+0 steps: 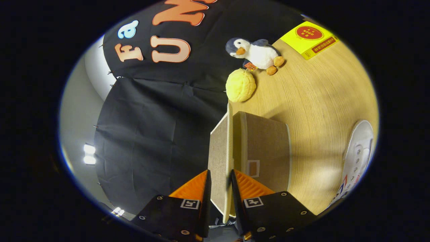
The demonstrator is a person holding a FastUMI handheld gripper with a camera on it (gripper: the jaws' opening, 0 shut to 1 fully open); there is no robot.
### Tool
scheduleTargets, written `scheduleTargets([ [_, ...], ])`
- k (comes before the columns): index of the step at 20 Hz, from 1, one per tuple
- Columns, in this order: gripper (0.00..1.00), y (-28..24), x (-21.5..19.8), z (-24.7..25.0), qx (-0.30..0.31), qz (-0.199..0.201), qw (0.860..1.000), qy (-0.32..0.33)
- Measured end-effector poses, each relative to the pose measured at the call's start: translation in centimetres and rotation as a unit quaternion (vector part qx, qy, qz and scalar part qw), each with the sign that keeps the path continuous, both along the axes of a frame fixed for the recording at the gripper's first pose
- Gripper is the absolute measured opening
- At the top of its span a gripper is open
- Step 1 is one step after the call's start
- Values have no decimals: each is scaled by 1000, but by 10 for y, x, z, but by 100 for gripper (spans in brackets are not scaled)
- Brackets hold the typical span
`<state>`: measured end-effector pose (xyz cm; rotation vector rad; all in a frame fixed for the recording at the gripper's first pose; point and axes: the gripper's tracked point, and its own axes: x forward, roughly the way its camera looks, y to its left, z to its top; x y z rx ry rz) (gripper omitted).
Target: Open the storage box then place both shoes into the box .Put the left shoe in first, then the right shoe, with the right side of both shoes facing outward in a uniform manner.
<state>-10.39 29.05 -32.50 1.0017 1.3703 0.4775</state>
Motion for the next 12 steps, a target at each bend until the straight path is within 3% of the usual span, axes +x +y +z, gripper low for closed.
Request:
scheduleTargets([
  [2, 22, 13, 9, 8, -10, -4, 1000, -18],
  [7, 20, 18, -4, -26, -104, 35, 993, -31],
  [10, 18, 11, -13, -48, -140, 38, 989, -13],
  [12, 11, 11, -14, -50, -134, 26, 991, 5],
])
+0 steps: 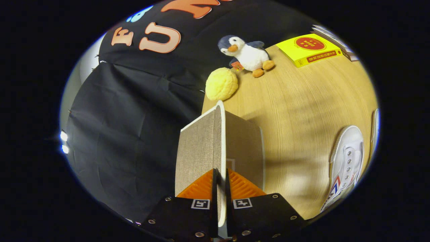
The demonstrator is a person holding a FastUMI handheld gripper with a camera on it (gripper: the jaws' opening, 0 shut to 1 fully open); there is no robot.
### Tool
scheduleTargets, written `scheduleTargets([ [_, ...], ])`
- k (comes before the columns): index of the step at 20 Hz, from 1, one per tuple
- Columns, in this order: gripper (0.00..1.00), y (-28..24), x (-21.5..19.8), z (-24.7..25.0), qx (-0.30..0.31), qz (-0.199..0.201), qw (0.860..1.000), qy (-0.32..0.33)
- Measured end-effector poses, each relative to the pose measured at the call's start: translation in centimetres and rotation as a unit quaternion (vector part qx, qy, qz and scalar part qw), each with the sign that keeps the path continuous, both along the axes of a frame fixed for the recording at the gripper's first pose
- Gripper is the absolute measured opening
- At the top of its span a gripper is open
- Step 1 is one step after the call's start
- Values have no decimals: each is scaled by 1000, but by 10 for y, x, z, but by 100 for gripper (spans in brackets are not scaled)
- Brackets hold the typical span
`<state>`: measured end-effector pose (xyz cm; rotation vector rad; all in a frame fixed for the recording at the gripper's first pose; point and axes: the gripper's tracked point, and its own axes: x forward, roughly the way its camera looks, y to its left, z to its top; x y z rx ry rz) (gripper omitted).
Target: Open the storage box then place both shoes into the box .Put the left shoe in first, then the right shoe, with the right side of both shoes facing outward in a uniform manner.
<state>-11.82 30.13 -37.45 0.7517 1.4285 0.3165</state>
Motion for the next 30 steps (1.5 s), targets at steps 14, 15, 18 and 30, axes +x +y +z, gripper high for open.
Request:
scheduleTargets([
  [14, 3, 102, 65, 140, 149, -30, 986, -71],
  [15, 4, 117, 66, 144, 156, -21, 985, -75],
  [18, 5, 162, 61, 140, 168, 4, 983, -71],
  [30, 49, 225, 14, 96, 113, 82, 990, -29],
])
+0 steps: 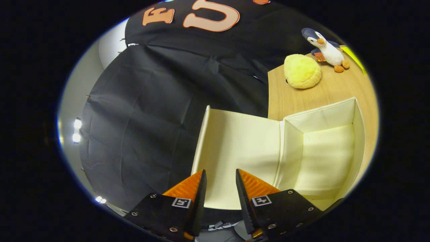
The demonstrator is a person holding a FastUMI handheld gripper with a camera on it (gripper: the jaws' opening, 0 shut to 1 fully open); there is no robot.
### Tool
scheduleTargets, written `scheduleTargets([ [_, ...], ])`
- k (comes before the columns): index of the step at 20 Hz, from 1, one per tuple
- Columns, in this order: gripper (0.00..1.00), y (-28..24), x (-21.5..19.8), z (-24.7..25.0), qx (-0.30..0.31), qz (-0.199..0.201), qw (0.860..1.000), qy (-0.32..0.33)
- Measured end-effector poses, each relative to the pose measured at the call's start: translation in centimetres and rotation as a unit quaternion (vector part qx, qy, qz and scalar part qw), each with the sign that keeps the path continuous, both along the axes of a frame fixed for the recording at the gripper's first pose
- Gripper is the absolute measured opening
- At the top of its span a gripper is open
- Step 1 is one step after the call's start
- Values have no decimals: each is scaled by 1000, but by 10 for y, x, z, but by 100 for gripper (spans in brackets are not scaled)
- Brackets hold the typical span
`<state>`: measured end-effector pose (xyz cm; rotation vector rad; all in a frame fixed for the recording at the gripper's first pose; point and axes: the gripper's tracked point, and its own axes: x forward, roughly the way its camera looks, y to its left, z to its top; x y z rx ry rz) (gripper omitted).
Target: Open the storage box then place both shoes into the box .Put the left shoe in first, then the right shoe, with the right side of both shoes facing outward in a uniform manner.
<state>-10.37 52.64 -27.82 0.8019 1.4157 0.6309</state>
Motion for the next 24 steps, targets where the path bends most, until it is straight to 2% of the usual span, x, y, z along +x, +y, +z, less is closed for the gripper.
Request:
scheduleTargets([
  [4, 75, -25, 22, -14, -47, 3, 998, -49],
  [6, 84, -60, 38, -17, -84, -1, 994, -73],
  [8, 88, -105, 46, -19, -125, -8, 987, -98],
  [12, 94, -211, 35, -44, -226, -4, 964, -140],
  [18, 94, -346, -14, -75, -347, 29, 925, -150],
  [24, 90, -428, -75, -103, -408, 49, 906, -104],
])
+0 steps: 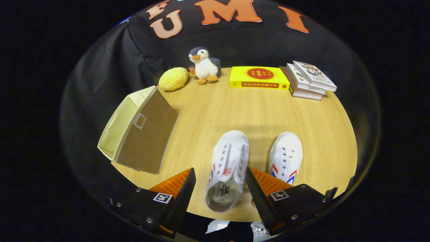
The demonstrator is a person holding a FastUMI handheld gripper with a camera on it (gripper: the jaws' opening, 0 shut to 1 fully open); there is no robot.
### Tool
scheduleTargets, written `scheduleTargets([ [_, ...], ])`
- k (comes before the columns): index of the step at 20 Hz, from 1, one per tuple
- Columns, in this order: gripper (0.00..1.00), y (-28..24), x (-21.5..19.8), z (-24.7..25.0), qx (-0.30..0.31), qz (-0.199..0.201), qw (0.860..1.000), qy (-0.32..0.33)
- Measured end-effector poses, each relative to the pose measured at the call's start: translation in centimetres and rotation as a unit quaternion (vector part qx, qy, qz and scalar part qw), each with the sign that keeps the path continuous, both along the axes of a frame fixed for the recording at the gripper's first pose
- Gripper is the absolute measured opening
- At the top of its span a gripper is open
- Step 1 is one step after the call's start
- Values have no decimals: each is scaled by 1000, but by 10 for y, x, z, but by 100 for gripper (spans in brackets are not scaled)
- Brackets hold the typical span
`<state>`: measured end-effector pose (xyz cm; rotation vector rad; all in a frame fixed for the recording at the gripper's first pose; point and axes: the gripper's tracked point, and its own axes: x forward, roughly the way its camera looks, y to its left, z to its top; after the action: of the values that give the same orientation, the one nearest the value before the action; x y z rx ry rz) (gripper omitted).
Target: Open the storage box then place both shoes into the box .Put the left shoe in first, then the right shoe, with the right side of both shoes facing outward in a uniform manner.
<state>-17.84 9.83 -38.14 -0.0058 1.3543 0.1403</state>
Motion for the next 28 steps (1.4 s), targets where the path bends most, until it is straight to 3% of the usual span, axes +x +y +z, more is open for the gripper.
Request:
scheduleTargets([
  [8, 75, -22, -46, -35, -26, 18, 998, 52],
  [13, 70, -35, -34, -57, -63, 26, 997, 25],
  [15, 63, -39, -29, -66, -80, 25, 996, 22],
  [18, 45, -35, -16, -74, -73, -2, 997, -1],
  [25, 27, -27, -7, -89, -66, -1, 998, -11],
  [28, 9, -25, -6, -89, -53, -29, 998, -1],
])
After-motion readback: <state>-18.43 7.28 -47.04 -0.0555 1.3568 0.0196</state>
